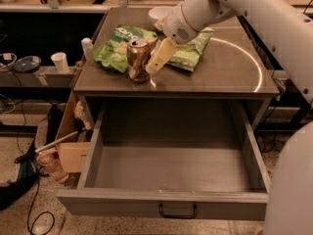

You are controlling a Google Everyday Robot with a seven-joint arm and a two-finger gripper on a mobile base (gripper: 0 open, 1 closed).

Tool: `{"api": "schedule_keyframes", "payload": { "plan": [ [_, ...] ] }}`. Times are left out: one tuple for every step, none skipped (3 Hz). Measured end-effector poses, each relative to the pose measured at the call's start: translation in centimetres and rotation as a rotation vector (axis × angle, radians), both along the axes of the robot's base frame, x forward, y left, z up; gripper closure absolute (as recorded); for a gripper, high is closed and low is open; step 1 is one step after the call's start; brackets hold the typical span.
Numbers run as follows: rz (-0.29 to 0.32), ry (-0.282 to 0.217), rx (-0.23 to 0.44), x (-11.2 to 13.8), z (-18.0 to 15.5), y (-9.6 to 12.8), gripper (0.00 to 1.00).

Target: Place orange can into top drawer

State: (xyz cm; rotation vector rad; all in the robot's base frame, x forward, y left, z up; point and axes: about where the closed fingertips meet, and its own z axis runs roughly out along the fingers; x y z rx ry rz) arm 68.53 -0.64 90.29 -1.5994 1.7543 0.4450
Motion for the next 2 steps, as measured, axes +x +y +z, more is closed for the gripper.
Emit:
{"api": "schedule_keyframes", "payload": {
  "plan": [
    [0.023,0.015,0.022,-0.2,-0.2,0.8,0.00],
    [0.058,0.038,0.055,-0.5,-0.4,1.8,0.00]
  ]
}}
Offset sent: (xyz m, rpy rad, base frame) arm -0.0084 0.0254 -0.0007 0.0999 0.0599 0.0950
